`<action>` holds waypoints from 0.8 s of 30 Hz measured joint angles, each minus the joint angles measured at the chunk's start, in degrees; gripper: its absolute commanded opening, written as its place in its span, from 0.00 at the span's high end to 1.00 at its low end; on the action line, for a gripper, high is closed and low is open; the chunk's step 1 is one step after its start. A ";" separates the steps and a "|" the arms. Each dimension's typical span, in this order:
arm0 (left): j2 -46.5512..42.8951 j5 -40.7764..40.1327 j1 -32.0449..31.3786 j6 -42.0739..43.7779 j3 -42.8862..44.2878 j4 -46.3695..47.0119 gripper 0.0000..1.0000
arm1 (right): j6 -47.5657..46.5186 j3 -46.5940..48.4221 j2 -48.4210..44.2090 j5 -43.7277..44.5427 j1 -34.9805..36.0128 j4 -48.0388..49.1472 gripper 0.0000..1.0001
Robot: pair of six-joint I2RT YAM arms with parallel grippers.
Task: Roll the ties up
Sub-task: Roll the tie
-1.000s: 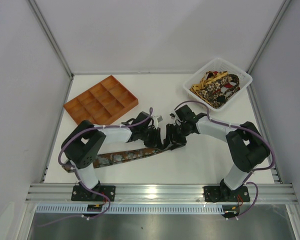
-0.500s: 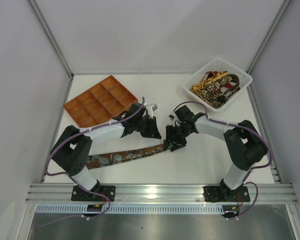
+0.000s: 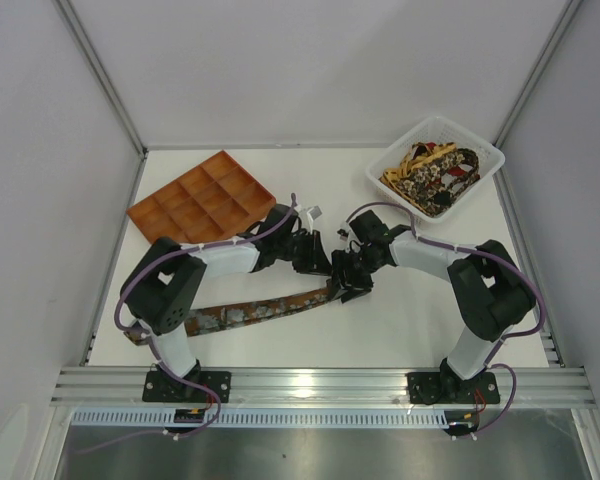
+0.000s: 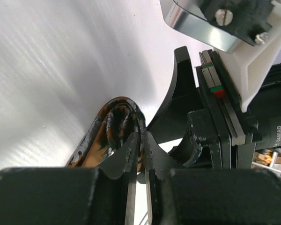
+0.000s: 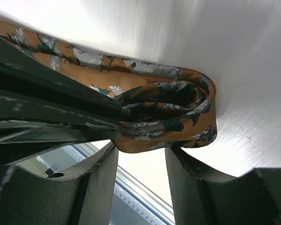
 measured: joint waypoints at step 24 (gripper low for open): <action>1.57 2.51 0.00 -3.15 -6.03 6.67 0.92 | 0.00 2.47 -0.04 -0.74 -0.76 -1.38 0.50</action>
